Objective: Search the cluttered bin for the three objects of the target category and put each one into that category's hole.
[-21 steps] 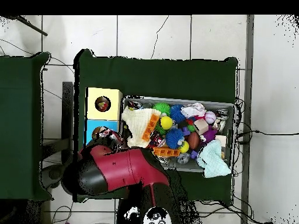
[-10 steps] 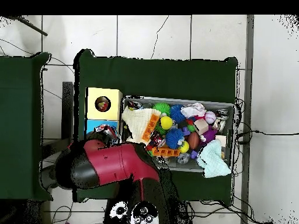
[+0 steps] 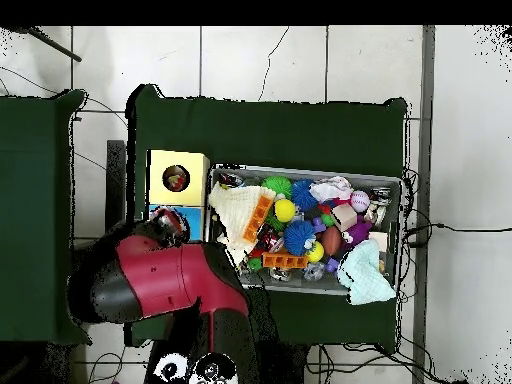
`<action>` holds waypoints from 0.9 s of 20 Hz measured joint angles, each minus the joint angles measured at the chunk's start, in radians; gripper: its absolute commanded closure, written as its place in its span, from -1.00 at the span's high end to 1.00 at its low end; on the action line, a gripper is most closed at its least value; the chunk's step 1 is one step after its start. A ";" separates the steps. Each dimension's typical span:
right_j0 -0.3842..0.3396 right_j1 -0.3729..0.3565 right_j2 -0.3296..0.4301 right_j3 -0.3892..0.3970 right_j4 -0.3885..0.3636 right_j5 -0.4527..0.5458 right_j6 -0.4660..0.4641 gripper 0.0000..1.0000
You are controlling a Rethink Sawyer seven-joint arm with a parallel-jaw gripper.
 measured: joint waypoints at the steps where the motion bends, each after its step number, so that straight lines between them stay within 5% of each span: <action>1: 0.005 0.002 -0.003 -0.006 0.006 0.001 0.000 -1.00; 18: 0.000 0.083 -0.021 -0.096 0.068 0.002 0.000 -1.00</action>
